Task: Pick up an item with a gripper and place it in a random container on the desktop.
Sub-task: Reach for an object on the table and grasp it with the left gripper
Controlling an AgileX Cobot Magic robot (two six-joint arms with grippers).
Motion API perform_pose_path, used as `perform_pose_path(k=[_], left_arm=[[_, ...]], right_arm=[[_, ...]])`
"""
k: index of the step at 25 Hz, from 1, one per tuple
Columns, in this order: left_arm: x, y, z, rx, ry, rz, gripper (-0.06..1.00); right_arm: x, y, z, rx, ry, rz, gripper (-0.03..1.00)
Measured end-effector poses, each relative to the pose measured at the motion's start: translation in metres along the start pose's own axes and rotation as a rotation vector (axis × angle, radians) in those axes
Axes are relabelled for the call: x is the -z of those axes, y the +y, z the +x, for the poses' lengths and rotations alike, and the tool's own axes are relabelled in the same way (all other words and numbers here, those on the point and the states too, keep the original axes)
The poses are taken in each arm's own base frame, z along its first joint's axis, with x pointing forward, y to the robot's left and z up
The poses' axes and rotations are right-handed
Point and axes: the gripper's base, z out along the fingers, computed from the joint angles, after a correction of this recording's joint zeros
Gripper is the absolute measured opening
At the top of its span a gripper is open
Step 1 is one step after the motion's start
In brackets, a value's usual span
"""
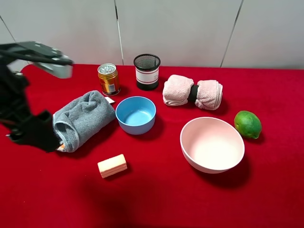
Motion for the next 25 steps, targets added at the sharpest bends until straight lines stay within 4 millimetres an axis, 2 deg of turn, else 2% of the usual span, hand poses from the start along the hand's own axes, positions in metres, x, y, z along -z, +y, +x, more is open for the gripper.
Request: perform_pose_path(k=[10, 18, 25], left_arm=[[-0.04, -0.023, -0.036, -0.184, 0.108, -0.04, 0.97], [-0.076, -0.043, -0.052, -0.335, 0.148, -0.061, 0.97], [-0.104, -0.046, -0.063, -0.429, 0.156, -0.062, 0.97]], right_arm=[[0.0, 0.0, 0.0, 0.0, 0.0, 0.0, 0.69], [0.0, 0.0, 0.0, 0.0, 0.0, 0.0, 0.69], [0.0, 0.0, 0.0, 0.0, 0.0, 0.0, 0.69]])
